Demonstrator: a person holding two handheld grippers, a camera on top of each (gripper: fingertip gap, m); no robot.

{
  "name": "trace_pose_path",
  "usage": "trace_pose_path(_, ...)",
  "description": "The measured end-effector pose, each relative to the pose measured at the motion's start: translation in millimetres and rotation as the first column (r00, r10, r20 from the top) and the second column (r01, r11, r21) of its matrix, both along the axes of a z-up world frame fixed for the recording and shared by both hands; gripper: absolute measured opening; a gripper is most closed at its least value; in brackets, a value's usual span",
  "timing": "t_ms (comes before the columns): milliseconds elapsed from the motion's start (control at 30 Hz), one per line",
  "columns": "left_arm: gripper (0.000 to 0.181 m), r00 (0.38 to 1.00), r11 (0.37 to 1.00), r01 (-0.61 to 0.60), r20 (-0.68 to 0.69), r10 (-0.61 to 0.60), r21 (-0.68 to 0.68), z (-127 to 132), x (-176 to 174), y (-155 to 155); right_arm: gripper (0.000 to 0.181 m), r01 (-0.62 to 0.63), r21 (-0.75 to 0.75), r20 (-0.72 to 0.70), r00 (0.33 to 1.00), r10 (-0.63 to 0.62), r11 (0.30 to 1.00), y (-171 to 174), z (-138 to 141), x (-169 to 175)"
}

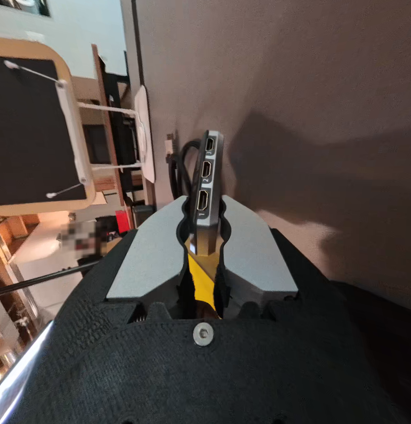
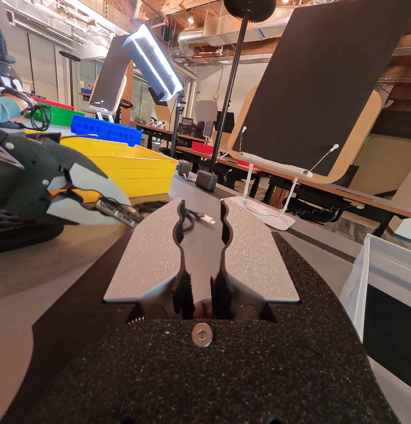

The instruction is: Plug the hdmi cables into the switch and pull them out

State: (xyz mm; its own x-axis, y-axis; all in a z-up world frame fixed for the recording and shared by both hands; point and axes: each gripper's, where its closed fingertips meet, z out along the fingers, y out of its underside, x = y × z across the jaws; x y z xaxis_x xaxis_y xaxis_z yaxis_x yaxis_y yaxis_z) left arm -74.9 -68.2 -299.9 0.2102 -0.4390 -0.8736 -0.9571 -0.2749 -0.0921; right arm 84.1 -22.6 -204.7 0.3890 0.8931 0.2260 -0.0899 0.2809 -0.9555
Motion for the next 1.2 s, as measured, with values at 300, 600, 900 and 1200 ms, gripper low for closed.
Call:
trace_pose_path(300, 0.060, 0.668, 0.999, -0.032, 0.744, 0.000, 0.029, 80, 6, -38, 0.030, 0.003, -0.009, -0.002, 1.000, -0.003, 1.000, 1, 0, 0)
trace_pose_path(600, 0.037, 0.595, 0.903, -0.334, 0.683, 0.424, -0.270, 54, -165, -91, 0.030, 0.004, -0.011, 0.009, 1.000, -0.004, 1.000, 2, -1, -2)
trace_pose_path(900, 0.030, 0.751, 0.827, -0.308, 0.414, 0.515, -0.469, 2, -176, -90, 0.029, 0.024, -0.008, 0.004, 1.000, -0.024, 1.000, 4, 0, -1)
trace_pose_path(1200, 0.012, 0.733, 0.915, -0.368, 0.553, 0.395, -0.165, 59, -181, -76, 0.029, 0.028, -0.007, 0.005, 1.000, -0.028, 1.000, 4, -1, 0)
